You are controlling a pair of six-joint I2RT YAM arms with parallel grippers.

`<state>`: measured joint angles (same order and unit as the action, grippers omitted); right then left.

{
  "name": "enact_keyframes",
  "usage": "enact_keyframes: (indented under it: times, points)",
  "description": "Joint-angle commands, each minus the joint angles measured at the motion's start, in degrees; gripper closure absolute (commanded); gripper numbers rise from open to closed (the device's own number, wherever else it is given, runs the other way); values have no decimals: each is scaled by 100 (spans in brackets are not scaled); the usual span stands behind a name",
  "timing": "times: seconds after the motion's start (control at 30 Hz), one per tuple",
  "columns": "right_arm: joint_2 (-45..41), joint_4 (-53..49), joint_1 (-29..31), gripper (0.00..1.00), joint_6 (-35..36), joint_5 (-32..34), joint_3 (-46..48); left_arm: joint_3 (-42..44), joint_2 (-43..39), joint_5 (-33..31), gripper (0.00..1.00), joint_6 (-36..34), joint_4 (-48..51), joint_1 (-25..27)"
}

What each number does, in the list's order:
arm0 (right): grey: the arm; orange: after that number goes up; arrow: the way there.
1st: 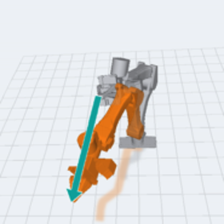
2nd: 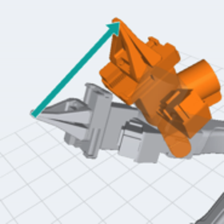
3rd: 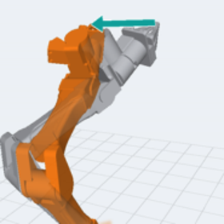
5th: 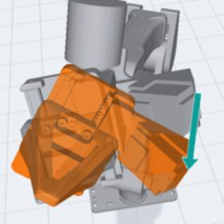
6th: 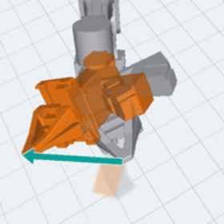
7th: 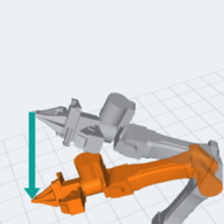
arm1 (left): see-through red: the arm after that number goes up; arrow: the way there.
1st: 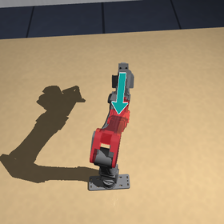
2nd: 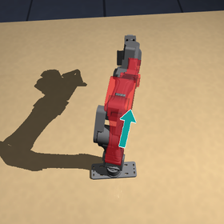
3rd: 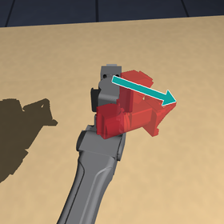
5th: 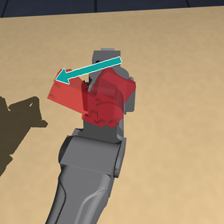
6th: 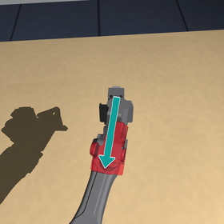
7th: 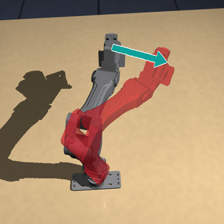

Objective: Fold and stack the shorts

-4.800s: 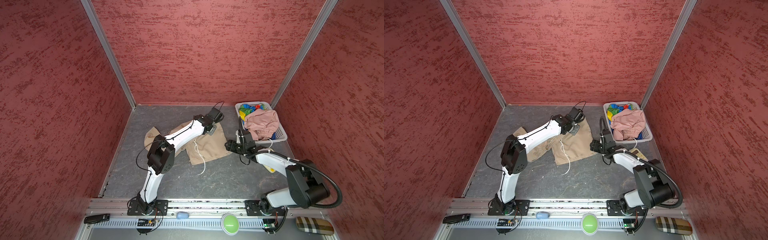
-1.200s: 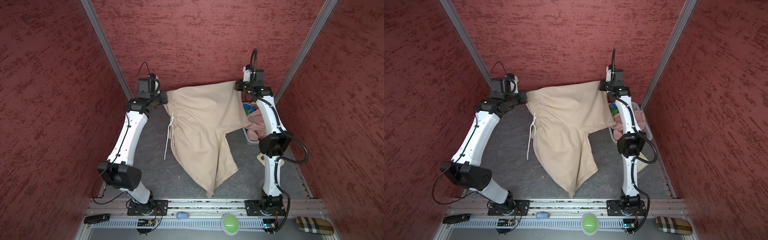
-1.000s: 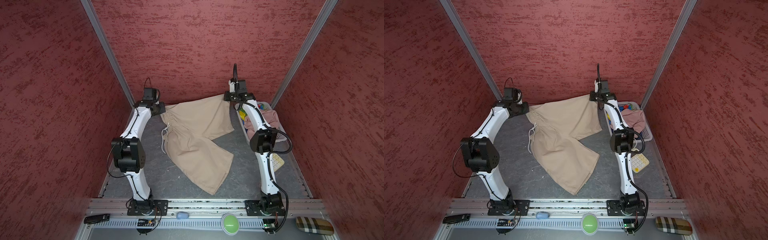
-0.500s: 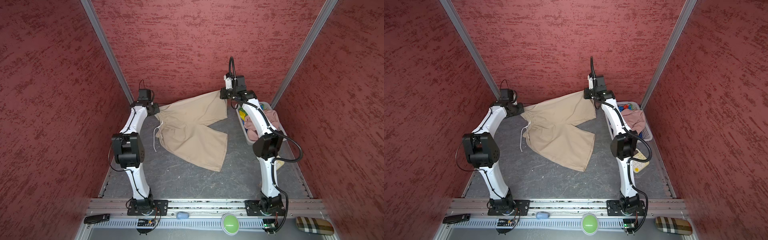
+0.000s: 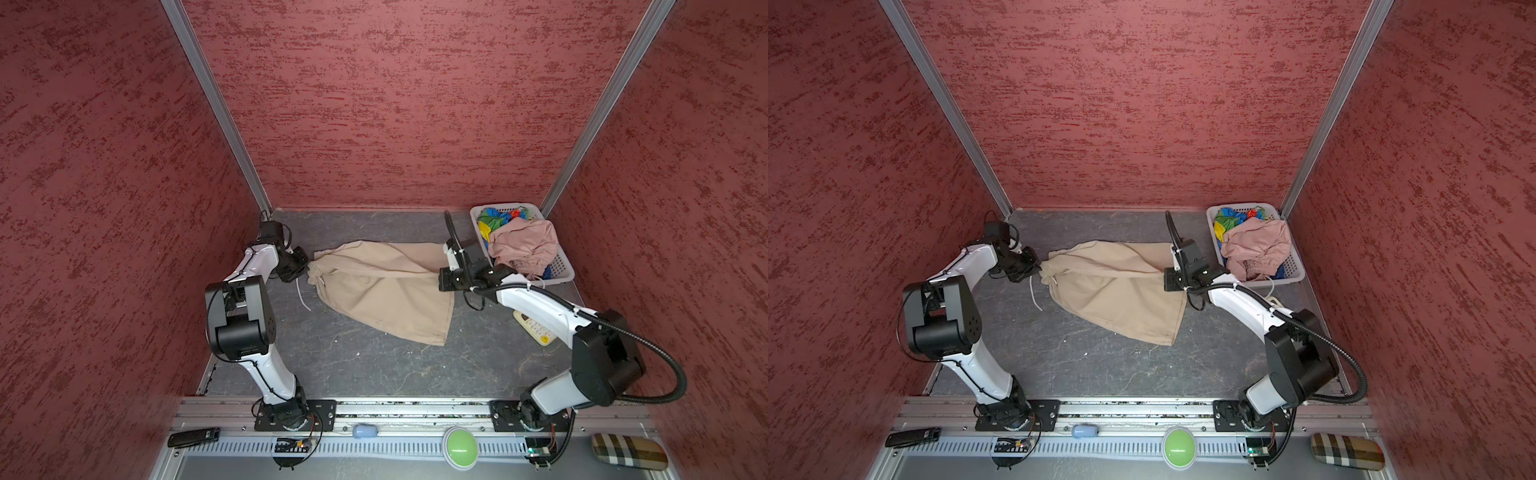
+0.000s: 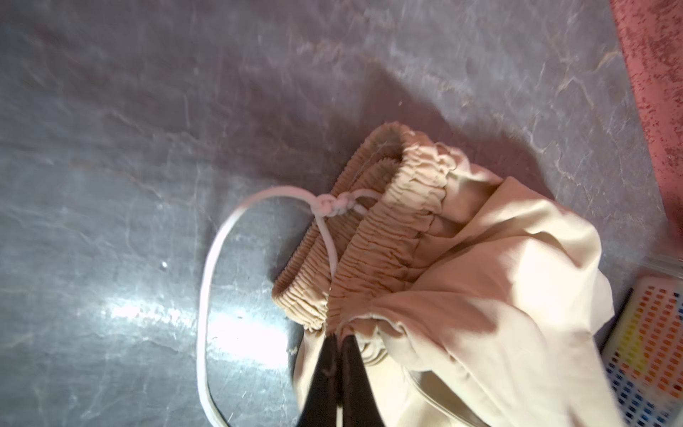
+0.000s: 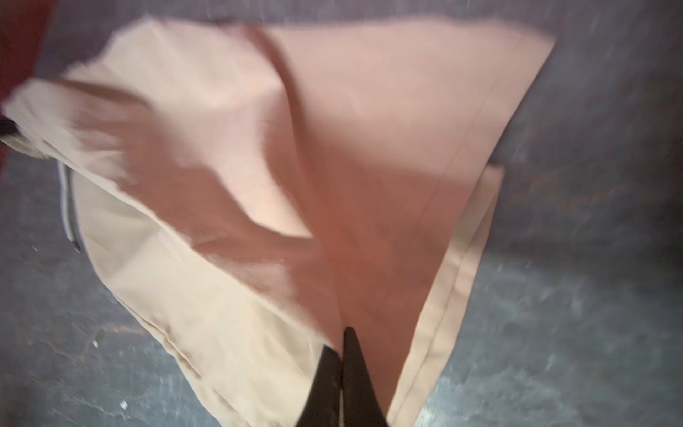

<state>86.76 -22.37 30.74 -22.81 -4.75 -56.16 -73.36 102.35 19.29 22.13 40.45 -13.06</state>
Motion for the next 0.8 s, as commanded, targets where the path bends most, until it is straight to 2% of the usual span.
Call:
enact_keyframes:
  times: [0.0, 0.1, 0.2, 0.33, 0.43, 0.47, 0.5, 0.57, 0.63, 0.67, 0.77]
  points:
    - [-204, 701, 321, 100, -755, 122, 687, 74, -179, 287, 98, 32, 183, -88]
    - [1, 983, 555, 100, -1016, 24, 1078, 282, -288, 317, 95, 21, 107, -190]
    - [237, 1094, 652, 100, -1059, -14, 1129, 483, -400, 983, 77, 252, -204, -249]
    - [202, 975, 661, 100, -970, 74, 860, 740, -733, 2193, 36, 1334, -669, -442]
    - [141, 743, 655, 100, -819, 247, 606, 1052, -1200, 2858, 6, 2620, -1379, -570]
    - [119, 711, 652, 100, -780, 308, 550, 1278, -1363, 3003, 0, 3263, -1769, -577]
    - [105, 694, 652, 100, -762, 341, 517, 1575, -1508, 3090, 1, 3898, -2194, -562]
    - [66, 735, 642, 100, -758, 334, 475, 2570, -1812, 3072, 1, 5630, -3737, -480]
    - [51, 778, 643, 100, -780, 324, 440, 3471, -1992, 2669, 1, 6967, -5171, -340]
    - [36, 795, 640, 100, -794, 326, 440, 3695, -2011, 2491, 1, 7257, -5450, -276]
    - [-65, 763, 643, 100, -796, 388, 465, 3998, -2080, 2346, 1, 7449, -5413, -197]
